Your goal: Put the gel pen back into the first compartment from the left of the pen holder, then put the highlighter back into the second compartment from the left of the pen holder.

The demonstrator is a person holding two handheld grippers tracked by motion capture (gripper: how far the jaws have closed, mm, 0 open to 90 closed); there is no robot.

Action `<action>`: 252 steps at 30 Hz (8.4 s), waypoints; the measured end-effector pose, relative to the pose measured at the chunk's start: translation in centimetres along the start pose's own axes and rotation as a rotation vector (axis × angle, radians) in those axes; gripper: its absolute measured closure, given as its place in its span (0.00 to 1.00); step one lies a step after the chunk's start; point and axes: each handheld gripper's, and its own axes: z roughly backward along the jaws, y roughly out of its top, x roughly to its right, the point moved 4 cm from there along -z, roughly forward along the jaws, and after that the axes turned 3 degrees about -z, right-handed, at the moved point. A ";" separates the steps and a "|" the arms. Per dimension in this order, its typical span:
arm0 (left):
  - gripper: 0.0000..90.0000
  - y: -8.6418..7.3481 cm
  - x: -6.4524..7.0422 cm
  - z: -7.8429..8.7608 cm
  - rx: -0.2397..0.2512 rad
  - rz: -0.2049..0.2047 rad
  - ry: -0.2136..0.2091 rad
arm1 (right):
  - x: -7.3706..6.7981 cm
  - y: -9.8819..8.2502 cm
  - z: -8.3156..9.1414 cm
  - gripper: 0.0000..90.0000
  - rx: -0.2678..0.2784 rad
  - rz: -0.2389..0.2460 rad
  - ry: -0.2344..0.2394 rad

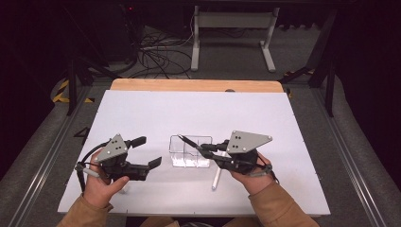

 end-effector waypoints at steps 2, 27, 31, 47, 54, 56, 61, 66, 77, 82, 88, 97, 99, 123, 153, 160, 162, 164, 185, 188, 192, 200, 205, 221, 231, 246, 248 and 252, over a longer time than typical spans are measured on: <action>0.13 -0.3 -0.1 0.0 0.007 0.002 0.027 | 0.2 0.2 -0.2 0.89 0.016 -0.024 -0.014; 0.12 -2.0 -1.3 0.1 -0.017 -0.016 0.212 | 2.1 1.1 -3.4 0.89 0.134 -0.156 -0.105; 0.12 -2.0 -1.4 0.1 -0.018 -0.016 0.217 | 2.1 1.1 -3.8 0.89 0.135 -0.155 -0.105; 0.12 -2.2 -1.5 0.1 -0.024 -0.044 0.230 | 2.4 1.4 -5.7 0.89 0.143 -0.159 -0.109; 0.12 -2.3 -1.6 0.1 -0.023 -0.040 0.229 | 2.4 1.4 -7.4 0.89 0.152 -0.166 -0.105; 0.11 -2.3 -1.6 0.2 -0.023 -0.040 0.229 | 2.4 1.3 -7.9 0.88 0.151 -0.167 -0.106; 0.11 -2.3 -1.6 0.2 -0.024 -0.041 0.229 | 2.2 1.1 -9.2 0.88 0.152 -0.184 -0.097; 0.11 -2.3 -1.6 0.2 -0.024 -0.041 0.230 | 2.1 0.8 -10.2 0.88 0.147 -0.193 -0.094; 0.11 -2.4 -1.7 0.2 -0.028 -0.045 0.228 | 1.9 0.5 -11.6 0.88 0.148 -0.210 -0.094; 0.11 -2.4 -1.7 0.2 -0.027 -0.046 0.228 | 1.7 0.3 -12.2 0.88 0.142 -0.220 -0.090; 0.10 -2.4 -1.6 0.2 -0.026 -0.045 0.218 | 1.5 0.1 -12.5 0.88 0.136 -0.226 -0.081; 0.10 -2.4 -1.6 0.1 -0.025 -0.044 0.218 | 1.4 -0.4 -12.5 0.88 0.112 -0.235 -0.083; 0.10 -2.4 -1.6 0.1 -0.026 -0.043 0.217 | 1.4 -0.5 -12.4 0.88 0.111 -0.237 -0.085; 0.10 -2.4 -1.7 0.4 -0.024 -0.037 0.219 | 3.4 1.0 -7.0 0.09 0.087 -0.204 -0.181; 0.09 -2.3 -2.0 0.7 -0.016 -0.033 0.226 | 3.6 -1.7 0.5 0.05 0.077 -0.234 -0.267; 0.09 -2.3 -2.0 0.6 -0.015 -0.031 0.227 | 4.4 -2.9 2.2 0.05 0.042 -0.269 -0.318; 0.09 -2.3 -2.0 0.6 -0.018 -0.034 0.227 | 4.6 -3.2 2.5 0.03 0.023 -0.274 -0.331; 0.09 -2.2 -2.0 0.6 -0.016 -0.031 0.226 | 4.7 -3.5 2.6 0.03 0.003 -0.286 -0.343; 0.08 -2.2 -2.0 0.5 -0.017 -0.026 0.217 | 5.2 -4.1 2.9 0.16 -0.117 -0.318 -0.348; 0.08 -2.1 -2.0 0.5 -0.014 -0.026 0.217 | 5.1 -4.2 2.9 0.21 -0.159 -0.351 -0.360; 0.08 -2.2 -1.9 0.5 -0.015 -0.026 0.213 | 5.3 -4.5 2.5 0.21 -0.226 -0.406 -0.349; 0.07 -2.2 -1.9 0.5 -0.018 -0.022 0.202 | 5.3 -4.8 1.8 0.30 -0.340 -0.480 -0.365; 0.07 -2.2 -1.9 0.5 -0.015 -0.020 0.206 | 5.4 -4.9 1.6 0.42 -0.406 -0.537 -0.401; 0.07 -2.2 -1.9 0.6 -0.016 -0.021 0.215 | 6.2 -5.1 0.3 0.47 -0.481 -0.571 -0.412; 0.07 -2.2 -1.9 0.6 -0.018 -0.026 0.215 | 6.7 -5.6 -0.4 0.60 -0.525 -0.795 -0.379; 0.07 -2.2 -2.0 0.7 -0.015 -0.026 0.219 | 7.6 -7.2 -1.8 0.60 -0.605 -1.009 -0.387; 0.07 -2.2 -2.0 0.7 -0.016 -0.027 0.220 | 7.7 -7.4 -1.9 0.60 -0.614 -1.010 -0.394; 0.07 -2.2 -2.0 0.7 -0.019 -0.032 0.225 | 7.6 -7.5 -2.1 0.61 -0.618 -1.014 -0.396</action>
